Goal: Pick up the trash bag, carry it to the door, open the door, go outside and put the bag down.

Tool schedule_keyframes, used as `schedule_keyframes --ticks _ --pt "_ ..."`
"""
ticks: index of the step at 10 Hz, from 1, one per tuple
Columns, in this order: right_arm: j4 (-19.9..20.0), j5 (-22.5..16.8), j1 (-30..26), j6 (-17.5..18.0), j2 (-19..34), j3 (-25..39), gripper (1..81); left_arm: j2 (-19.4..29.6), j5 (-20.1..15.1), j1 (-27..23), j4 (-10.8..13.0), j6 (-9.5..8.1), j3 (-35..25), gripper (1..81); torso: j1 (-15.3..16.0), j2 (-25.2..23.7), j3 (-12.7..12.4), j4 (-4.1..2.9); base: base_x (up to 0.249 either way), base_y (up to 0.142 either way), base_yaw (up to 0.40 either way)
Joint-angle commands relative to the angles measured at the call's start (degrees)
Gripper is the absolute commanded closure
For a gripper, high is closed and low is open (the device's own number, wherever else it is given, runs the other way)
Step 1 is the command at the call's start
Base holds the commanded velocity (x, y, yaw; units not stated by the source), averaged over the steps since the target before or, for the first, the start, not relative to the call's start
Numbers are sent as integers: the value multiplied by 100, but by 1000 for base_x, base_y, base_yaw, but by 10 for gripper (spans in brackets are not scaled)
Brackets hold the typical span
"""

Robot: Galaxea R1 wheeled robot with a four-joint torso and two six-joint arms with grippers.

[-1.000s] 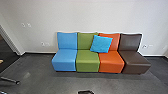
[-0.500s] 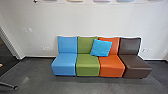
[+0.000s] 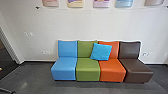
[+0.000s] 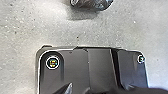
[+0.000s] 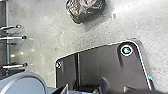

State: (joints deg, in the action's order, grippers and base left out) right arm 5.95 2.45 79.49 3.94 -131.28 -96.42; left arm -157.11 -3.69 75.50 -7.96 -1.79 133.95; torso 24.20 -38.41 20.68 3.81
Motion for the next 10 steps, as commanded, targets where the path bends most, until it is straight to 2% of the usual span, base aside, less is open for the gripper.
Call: schedule_keyframes --ticks 1,6,10 --pt "91 -386 -333 28 222 194 10 83 -510 -461 -74 -14 -44 10 354 -551 0 0 0 0 0" --pt "99 -386 -394 28 284 291 10 65 -641 -681 -92 -14 -44 10 1012 -1600 -2 0 0 0 0" --pt "108 -377 -455 28 389 432 10 57 -641 -786 -83 -14 -44 10 1501 -2387 701 0 0 0 0"
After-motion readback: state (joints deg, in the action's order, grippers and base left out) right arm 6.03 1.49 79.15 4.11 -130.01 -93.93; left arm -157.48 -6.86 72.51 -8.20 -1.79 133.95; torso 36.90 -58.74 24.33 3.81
